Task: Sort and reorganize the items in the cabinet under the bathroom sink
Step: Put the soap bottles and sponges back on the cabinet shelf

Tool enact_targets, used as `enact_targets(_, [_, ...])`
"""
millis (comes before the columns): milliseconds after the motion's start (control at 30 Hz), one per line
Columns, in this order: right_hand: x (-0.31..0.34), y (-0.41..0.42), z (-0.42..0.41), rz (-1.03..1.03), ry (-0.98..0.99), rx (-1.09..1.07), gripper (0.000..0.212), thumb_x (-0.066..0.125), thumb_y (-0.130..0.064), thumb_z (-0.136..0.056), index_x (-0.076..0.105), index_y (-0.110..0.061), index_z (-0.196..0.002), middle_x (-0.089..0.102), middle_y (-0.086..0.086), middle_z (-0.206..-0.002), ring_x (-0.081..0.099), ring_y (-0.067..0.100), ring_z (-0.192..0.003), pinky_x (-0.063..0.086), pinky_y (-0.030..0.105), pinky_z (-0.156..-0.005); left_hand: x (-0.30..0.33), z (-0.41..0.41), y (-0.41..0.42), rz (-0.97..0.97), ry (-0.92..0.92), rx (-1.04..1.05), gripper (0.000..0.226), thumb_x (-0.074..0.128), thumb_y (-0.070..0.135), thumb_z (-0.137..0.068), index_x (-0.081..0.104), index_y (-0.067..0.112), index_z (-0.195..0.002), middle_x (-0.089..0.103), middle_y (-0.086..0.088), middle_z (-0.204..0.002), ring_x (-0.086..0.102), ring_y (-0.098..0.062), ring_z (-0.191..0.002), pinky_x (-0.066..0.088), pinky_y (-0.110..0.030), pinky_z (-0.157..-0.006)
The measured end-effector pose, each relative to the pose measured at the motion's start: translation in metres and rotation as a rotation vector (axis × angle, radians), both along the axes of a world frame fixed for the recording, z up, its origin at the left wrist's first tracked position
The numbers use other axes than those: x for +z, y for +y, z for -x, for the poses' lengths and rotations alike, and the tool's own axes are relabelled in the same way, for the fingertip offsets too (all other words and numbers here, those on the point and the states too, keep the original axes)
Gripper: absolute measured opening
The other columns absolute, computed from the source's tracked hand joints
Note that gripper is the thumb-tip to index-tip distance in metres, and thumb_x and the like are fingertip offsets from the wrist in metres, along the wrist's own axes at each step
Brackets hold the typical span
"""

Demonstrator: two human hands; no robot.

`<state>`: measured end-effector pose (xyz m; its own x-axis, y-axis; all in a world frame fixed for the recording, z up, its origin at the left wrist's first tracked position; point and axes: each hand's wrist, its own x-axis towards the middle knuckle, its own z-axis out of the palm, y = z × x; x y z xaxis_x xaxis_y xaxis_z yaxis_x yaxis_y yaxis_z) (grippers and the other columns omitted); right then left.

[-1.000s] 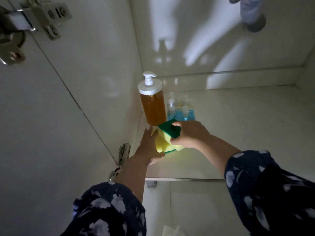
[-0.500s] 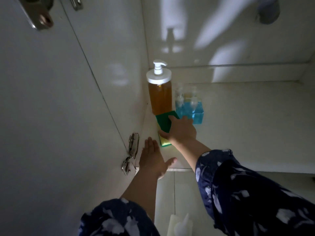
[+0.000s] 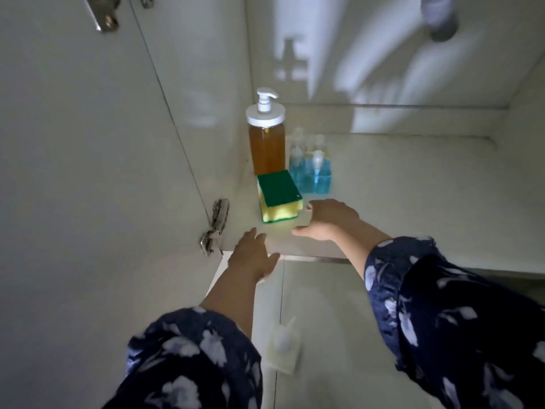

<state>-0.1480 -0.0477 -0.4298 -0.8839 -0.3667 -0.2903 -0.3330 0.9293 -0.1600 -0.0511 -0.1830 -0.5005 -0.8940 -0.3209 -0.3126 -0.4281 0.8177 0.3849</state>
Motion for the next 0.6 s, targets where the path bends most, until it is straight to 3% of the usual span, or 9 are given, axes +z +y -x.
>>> enact_targets(133, [-0.005, 0.033, -0.031, -0.021, -0.028, -0.038, 0.058, 0.061, -0.047, -0.082, 0.049, -0.024, -0.134, 0.053, 0.003, -0.134, 0.053, 0.028, -0.12, 0.047, 0.035, -0.093, -0.014, -0.053, 0.034, -0.113, 0.259, 0.134, 0.044, 0.033, 0.041, -0.101, 0.046, 0.022, -0.137, 0.028, 0.003, -0.155, 0.022, -0.018, -0.142, 0.026, -0.04, -0.112])
enact_targets(267, [-0.034, 0.064, -0.07, 0.007, 0.034, -0.051, 0.039, 0.059, -0.028, -0.084, 0.057, -0.024, -0.122, 0.056, 0.005, -0.124, 0.054, 0.028, -0.114, 0.049, 0.038, -0.091, -0.041, -0.107, 0.053, -0.213, 0.249, 0.15, 0.037, 0.032, 0.029, -0.102, 0.056, 0.018, -0.127, 0.054, -0.004, -0.135, 0.046, -0.025, -0.127, 0.039, -0.039, -0.101])
enact_targets(367, [-0.063, 0.081, -0.099, -0.074, -0.091, -0.046, 0.043, 0.06, -0.022, -0.084, 0.055, -0.024, -0.126, 0.055, 0.004, -0.13, 0.053, 0.026, -0.119, 0.048, 0.039, -0.097, -0.066, -0.139, 0.053, -0.319, 0.106, 0.174, 0.052, 0.045, 0.01, -0.088, 0.044, 0.023, -0.139, 0.045, -0.001, -0.144, 0.039, -0.021, -0.133, 0.035, -0.037, -0.106])
enact_targets(467, [-0.088, 0.096, -0.125, -0.129, -0.276, -0.014, 0.057, 0.066, -0.029, -0.083, 0.047, -0.022, -0.136, 0.048, 0.003, -0.14, 0.049, 0.025, -0.125, 0.044, 0.038, -0.102, -0.082, -0.159, 0.054, -0.344, -0.013, 0.134, 0.072, 0.05, 0.001, -0.077, 0.033, 0.022, -0.144, 0.039, 0.002, -0.147, 0.031, -0.018, -0.137, 0.033, -0.034, -0.109])
enact_targets(600, [-0.126, 0.099, -0.154, 0.081, -0.376, 0.064, 0.082, 0.074, -0.03, -0.078, 0.03, -0.024, -0.147, 0.037, 0.005, -0.148, 0.038, 0.023, -0.135, 0.035, 0.034, -0.106, -0.097, -0.171, 0.053, -0.329, -0.043, 0.108, 0.075, 0.054, 0.001, -0.08, 0.026, 0.019, -0.148, 0.035, -0.001, -0.15, 0.033, -0.02, -0.137, 0.032, -0.032, -0.11])
